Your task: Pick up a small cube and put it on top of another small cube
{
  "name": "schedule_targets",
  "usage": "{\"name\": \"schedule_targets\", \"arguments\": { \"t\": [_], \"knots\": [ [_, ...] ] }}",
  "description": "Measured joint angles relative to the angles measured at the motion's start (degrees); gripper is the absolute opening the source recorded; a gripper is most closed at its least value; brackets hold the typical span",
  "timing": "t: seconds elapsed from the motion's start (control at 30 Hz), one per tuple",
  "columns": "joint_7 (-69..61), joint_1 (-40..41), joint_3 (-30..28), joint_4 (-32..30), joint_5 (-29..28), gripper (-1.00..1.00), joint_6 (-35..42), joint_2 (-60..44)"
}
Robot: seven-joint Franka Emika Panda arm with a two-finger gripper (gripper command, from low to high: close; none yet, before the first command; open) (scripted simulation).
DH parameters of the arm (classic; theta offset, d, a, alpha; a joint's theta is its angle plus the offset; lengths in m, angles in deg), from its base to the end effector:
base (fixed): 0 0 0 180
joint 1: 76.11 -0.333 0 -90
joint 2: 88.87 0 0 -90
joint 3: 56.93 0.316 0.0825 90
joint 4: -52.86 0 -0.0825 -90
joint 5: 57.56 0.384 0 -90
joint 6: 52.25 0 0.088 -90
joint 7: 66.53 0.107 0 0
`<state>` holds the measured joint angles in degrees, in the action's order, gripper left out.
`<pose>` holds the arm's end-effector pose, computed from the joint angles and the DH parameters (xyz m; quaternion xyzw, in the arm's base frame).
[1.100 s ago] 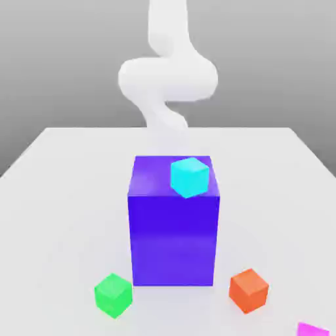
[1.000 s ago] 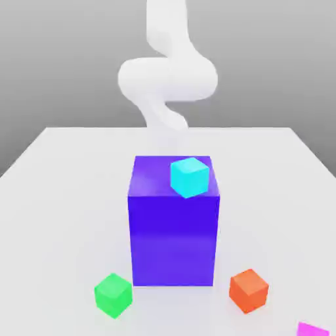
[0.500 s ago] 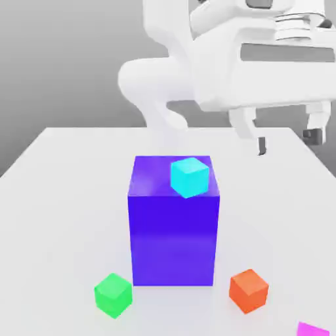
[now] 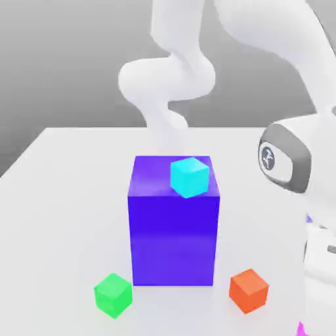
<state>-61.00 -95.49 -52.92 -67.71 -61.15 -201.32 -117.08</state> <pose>0.5321 0.2318 0.1810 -0.9841 -0.1775 -0.0033 0.0012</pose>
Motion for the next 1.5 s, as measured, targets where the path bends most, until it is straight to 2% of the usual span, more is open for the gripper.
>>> {"name": "schedule_targets", "arguments": {
  "t": [0.07, 0.1, 0.33, 0.47, 0.57, 0.8, 1.03, 1.27, 1.5],
  "knots": [
    [0.1, -0.4, -0.3, 0.9, -0.6, 0.00, -2.9, -4.2],
    [0.2, -0.5, -0.5, 1.3, -0.8, -1.00, -4.2, -5.9],
    [0.2, -0.6, -0.5, 1.4, -0.7, -1.00, -4.3, -6.2],
    [-0.8, 0.0, 0.0, -0.2, -0.3, -1.00, 0.6, 0.4],
    [-5.2, 1.0, -0.9, -1.8, -3.1, -1.00, 1.6, 3.4],
    [-18.8, 4.3, -2.9, -5.4, -10.2, -1.00, 2.0, 9.2],
    [-34.7, 8.5, -4.1, -9.1, -14.3, -1.00, 2.2, 15.1],
    [-52.8, 12.9, -5.1, -12.9, -15.2, -1.00, 1.9, 20.6],
    [-73.0, 17.7, -6.1, -16.9, -13.2, -1.00, 1.1, 24.8]
  ]
}}
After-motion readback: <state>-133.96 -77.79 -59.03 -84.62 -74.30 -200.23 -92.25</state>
